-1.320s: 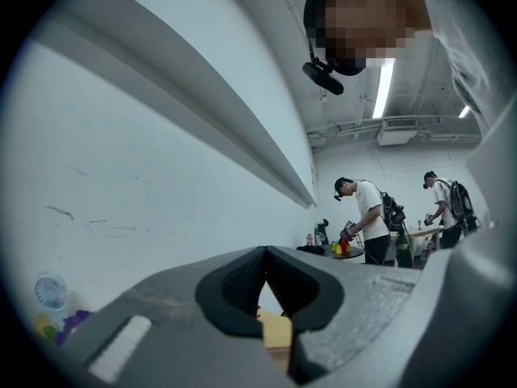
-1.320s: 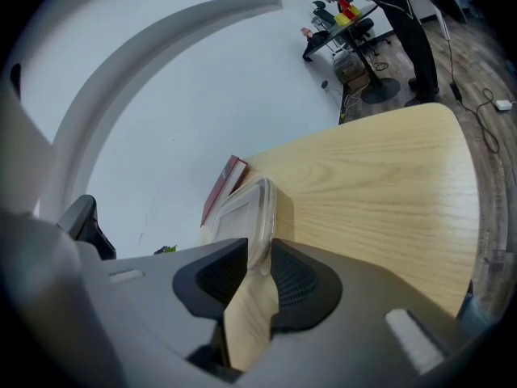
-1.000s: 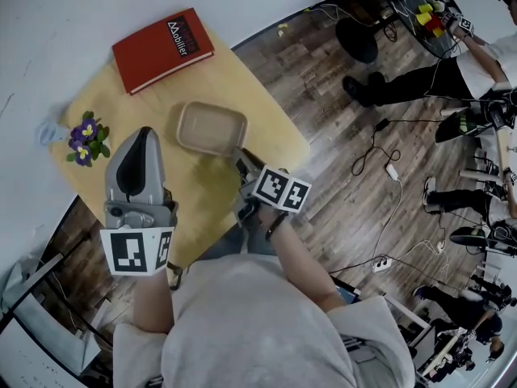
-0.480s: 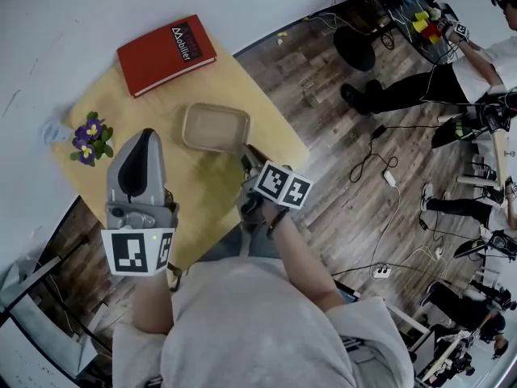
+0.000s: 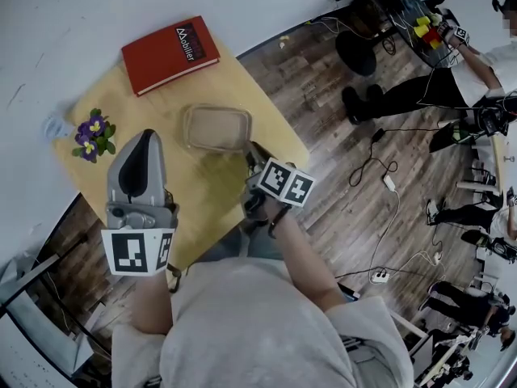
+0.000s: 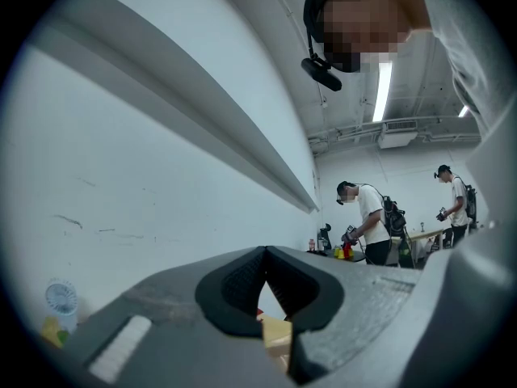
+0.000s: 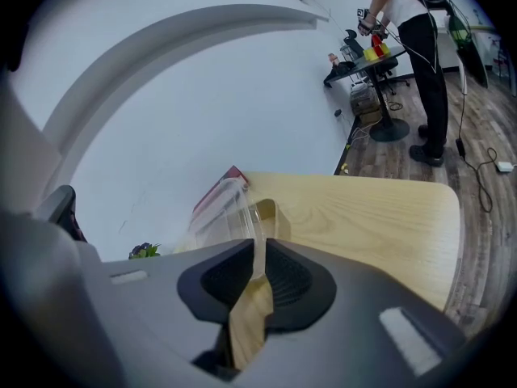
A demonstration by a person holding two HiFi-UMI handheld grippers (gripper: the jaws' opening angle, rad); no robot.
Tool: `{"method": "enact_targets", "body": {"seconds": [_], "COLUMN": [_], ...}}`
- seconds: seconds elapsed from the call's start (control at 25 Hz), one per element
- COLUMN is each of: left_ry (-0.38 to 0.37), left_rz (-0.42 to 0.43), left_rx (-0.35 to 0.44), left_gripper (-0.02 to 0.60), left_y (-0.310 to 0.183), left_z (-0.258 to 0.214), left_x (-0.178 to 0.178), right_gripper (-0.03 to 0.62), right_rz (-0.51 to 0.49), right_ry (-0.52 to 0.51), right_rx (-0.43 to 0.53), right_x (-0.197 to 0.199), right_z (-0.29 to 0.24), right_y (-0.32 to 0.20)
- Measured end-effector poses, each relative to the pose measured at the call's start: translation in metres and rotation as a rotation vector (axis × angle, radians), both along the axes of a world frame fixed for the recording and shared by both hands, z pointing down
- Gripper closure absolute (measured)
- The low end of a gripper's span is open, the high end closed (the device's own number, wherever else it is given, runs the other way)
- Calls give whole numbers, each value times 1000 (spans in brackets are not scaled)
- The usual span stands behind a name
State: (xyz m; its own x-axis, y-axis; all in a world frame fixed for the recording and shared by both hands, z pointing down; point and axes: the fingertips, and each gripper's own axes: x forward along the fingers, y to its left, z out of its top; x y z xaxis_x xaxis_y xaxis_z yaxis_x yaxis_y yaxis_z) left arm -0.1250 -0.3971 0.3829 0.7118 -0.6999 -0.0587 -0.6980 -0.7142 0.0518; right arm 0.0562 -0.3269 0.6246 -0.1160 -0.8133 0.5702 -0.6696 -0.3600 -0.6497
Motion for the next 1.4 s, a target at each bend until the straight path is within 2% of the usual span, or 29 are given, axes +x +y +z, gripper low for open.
{"method": "enact_targets", "body": {"seconds": [0.52, 1.4], "left_ry": [6, 18], "left_rz": [-22, -210], "left_rx": [20, 62], "left_gripper": [578, 578], "left_y": [10, 56], "left_z": [-11, -48], "left_x": [-3, -28], "right_gripper": [553, 554], "right_rz": [-58, -281], "right_ry": [136, 392], "right_rx": [80, 296], "right_x": [4, -3], "right_z": [-38, -133], "right_y": [-6, -14]}}
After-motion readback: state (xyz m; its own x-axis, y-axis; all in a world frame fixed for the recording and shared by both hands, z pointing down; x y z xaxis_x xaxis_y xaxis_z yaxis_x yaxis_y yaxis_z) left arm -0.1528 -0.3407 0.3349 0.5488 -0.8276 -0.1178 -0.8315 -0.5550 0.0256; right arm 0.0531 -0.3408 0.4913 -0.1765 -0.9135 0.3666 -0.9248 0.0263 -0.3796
